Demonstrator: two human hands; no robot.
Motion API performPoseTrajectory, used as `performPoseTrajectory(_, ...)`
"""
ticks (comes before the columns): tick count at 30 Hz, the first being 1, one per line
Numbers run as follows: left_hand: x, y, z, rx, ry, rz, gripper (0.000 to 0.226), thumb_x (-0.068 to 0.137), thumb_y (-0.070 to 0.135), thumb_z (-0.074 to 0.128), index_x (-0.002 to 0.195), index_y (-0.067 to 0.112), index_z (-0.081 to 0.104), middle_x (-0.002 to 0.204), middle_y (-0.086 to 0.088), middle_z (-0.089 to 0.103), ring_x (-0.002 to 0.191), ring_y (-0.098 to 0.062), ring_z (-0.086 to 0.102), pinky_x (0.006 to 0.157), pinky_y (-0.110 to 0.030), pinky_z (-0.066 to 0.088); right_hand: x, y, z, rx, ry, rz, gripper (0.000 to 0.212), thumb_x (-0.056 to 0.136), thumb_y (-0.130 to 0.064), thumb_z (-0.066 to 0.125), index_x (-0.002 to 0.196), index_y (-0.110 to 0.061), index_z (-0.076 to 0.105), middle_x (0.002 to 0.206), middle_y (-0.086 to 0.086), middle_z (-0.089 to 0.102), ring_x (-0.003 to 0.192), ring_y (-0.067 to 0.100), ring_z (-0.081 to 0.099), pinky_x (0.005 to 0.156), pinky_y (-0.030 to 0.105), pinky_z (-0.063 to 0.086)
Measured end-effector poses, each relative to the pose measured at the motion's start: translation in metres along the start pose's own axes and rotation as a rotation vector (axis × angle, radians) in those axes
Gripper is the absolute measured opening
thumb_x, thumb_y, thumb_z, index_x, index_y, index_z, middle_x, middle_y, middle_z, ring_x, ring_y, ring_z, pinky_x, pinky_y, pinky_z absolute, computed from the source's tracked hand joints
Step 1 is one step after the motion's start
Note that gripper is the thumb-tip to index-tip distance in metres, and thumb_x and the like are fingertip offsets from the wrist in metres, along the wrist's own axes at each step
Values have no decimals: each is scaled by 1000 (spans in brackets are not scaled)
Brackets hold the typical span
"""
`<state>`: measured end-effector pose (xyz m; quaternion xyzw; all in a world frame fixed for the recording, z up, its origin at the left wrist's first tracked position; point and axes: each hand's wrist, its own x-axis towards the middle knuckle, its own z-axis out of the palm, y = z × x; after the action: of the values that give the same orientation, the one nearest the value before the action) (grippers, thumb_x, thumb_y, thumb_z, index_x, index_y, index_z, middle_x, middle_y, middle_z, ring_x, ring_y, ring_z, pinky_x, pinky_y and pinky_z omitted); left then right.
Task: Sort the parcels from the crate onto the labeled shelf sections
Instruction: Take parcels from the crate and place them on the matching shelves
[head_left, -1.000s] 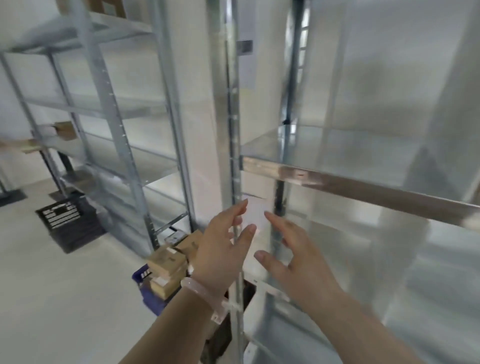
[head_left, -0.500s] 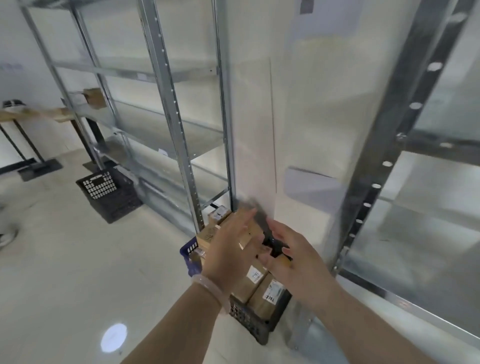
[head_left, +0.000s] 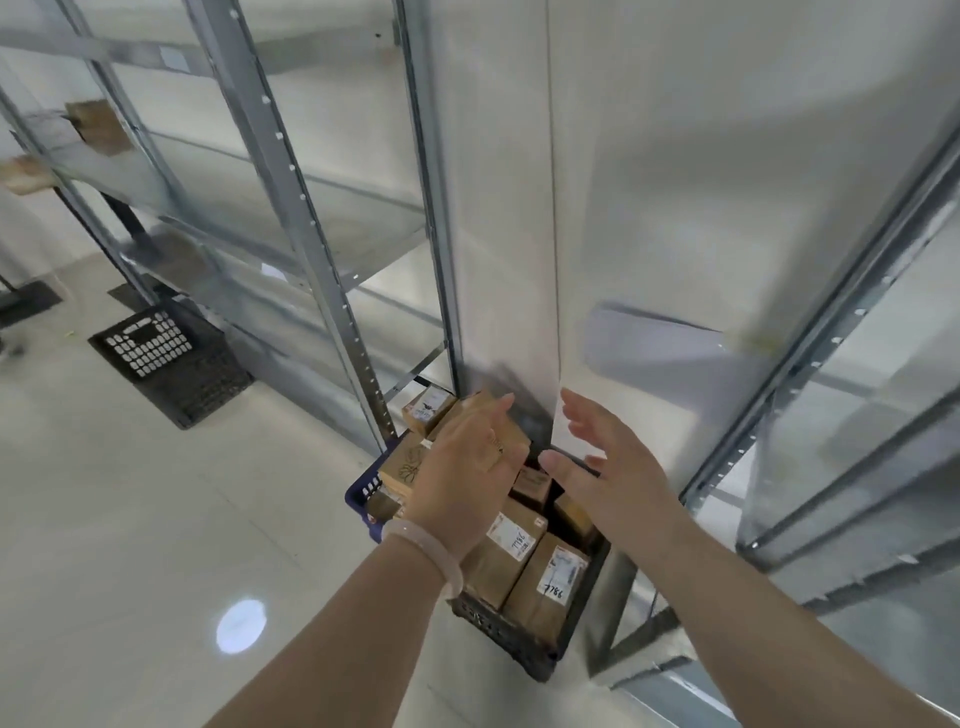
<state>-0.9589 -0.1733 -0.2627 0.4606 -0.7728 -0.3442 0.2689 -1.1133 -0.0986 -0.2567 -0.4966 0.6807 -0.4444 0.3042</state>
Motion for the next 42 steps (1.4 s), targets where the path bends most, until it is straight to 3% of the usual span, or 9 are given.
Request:
performPoseTrajectory(5,55,-39,18,-23,-107,-15,50,95,34,59,142,40,43,135,12,53,118,-5,51,101,-30,46,40,36,15,-45,40,134,58,87,-34,70,130,-56,38,139,-18,48,126,-1,45,103,25,40)
performPoseTrajectory(11,142,-93,23,-108,-270,12,48,96,30,58,142,33,45,129,16,49,122,-8,49,107,-36,43,105,62,56,-69,158,311,62,87,-37,69,138,-50,38,140,-18,47,126,-1,44,107,30,39)
performPoseTrajectory(15,200,-129,17,-126,-393,10,46,98,21,57,142,25,46,106,18,52,106,-2,53,97,-18,44,162,66,97,-37,202,382,64,88,-29,69,142,-42,38,142,-16,46,126,1,43,109,30,38)
performPoseTrajectory(19,235,-167,38,-30,-500,36,45,99,27,52,143,26,43,126,10,56,114,-6,52,103,-25,42,191,94,114,-32,253,474,65,88,-35,68,143,-44,36,141,-16,45,126,0,44,104,26,38)
performPoseTrajectory(23,241,-220,82,16,-593,-77,50,97,34,56,145,33,41,142,12,48,130,-7,45,112,-37,39,177,160,130,-19,264,669,61,89,-37,67,141,-47,37,137,-20,47,125,2,45,104,31,40)
performPoseTrajectory(27,234,-282,146,49,-704,-194,54,97,33,56,147,34,37,148,11,44,133,-6,43,113,-29,35,162,251,160,-69,188,894,62,90,-41,63,144,-43,34,147,-12,43,131,11,44,110,41,38)
performPoseTrajectory(31,223,-353,221,106,-746,-316,55,98,31,56,149,30,37,147,11,43,135,-7,41,104,-18,30,166,345,206,26,173,1055,64,89,-31,66,146,-35,36,144,-6,47,131,16,46,108,37,41)
performPoseTrajectory(35,209,-427,297,75,-807,-521,52,96,27,57,144,38,39,139,10,47,110,-1,53,81,-5,37,170,439,255,67,98,1163,56,90,-31,61,143,-26,42,124,0,57,108,17,58,95,33,48)
performPoseTrajectory(42,180,-526,379,240,-818,-617,72,96,35,54,155,34,13,161,1,13,146,-22,20,120,-39,24,168,558,318,31,23,1238,55,95,-38,54,146,-24,38,141,5,51,125,21,51,102,33,42)
